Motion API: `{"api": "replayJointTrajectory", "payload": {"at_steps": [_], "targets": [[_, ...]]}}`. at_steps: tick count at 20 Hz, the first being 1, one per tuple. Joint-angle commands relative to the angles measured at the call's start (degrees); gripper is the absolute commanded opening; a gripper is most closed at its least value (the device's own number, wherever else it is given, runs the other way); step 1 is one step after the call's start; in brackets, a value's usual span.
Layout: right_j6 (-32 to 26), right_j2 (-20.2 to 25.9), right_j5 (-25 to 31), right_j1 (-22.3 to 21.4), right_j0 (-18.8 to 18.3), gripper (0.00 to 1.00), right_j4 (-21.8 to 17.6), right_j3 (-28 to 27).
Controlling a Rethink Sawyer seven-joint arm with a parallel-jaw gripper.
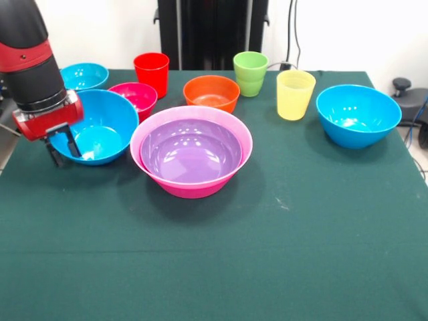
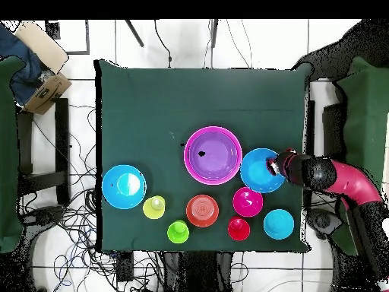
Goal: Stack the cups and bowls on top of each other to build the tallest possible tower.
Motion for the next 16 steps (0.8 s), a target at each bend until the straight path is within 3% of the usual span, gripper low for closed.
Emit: {"api": "replayJointTrajectory", "payload": {"at_steps": [1, 10, 13, 16], "targets": [[-8.5, -3.0, 0.3, 2.6, 1.7, 0.00, -4.3, -2.0], [-8.3, -3.9, 1.0, 1.7, 2.6, 0.00, -5.2, -2.9], [-9.9, -2.8, 4.2, 0.0, 2.6, 0.00, -3.4, -2.5], [-8.0, -2.3, 11.1, -5.8, 5.2, 0.00, 0.1, -2.2]]}}
